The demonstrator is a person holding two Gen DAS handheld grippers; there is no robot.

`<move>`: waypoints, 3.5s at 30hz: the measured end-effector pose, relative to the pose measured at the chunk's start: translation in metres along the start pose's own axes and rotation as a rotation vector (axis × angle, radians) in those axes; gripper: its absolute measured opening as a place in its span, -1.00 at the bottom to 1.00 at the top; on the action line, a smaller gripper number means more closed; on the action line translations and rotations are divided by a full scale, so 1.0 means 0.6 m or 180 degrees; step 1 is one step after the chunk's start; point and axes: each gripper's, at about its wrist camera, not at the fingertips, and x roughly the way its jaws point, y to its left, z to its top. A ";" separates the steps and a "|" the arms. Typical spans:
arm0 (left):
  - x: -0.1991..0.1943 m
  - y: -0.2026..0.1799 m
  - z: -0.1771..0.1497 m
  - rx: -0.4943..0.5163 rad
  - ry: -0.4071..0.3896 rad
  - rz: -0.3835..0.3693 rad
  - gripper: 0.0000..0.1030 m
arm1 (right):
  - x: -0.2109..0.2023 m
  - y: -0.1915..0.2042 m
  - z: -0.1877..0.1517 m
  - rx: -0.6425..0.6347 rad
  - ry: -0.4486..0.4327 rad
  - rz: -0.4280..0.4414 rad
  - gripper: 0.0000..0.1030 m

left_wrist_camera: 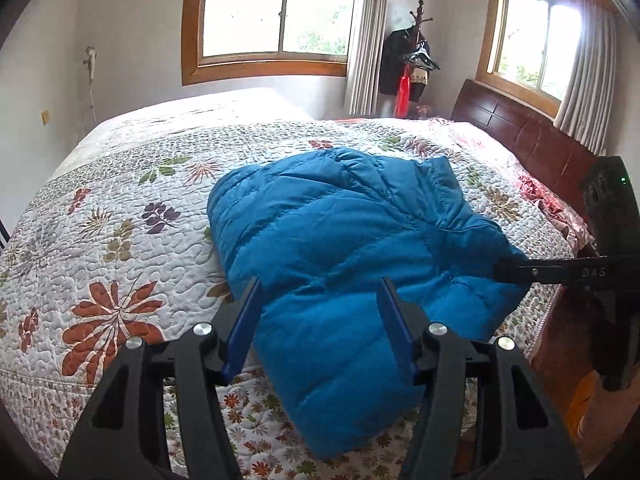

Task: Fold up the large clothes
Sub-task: 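Fold the jacket edge over with the right tool and release, then grasp the blue jacket bundle with both tools from its sides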

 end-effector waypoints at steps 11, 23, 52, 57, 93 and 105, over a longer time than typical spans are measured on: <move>0.066 0.006 -0.041 0.0056 0.0333 0.0068 0.22 | 0.082 -0.067 -0.032 0.0366 0.0362 0.0190 -0.51; 0.024 0.045 -0.013 -0.0073 0.0092 0.0155 0.20 | -0.028 0.013 0.020 -0.0240 -0.0175 -0.0456 -0.01; 0.127 0.061 0.029 -0.0420 0.0376 0.0107 0.25 | 0.143 -0.013 0.125 -0.0086 0.0012 -0.0747 -0.35; 0.110 0.070 0.037 -0.0496 0.0345 0.0255 0.18 | 0.110 0.044 0.126 -0.0278 -0.0154 -0.0984 -0.30; 0.089 0.053 0.006 -0.0370 0.0274 0.0432 -0.45 | 0.134 0.157 0.047 -0.0858 -0.0295 -0.1199 -0.31; 0.108 0.046 -0.025 -0.0369 0.0482 0.0167 -0.63 | 0.153 0.159 0.018 -0.0927 -0.0137 -0.1264 -0.32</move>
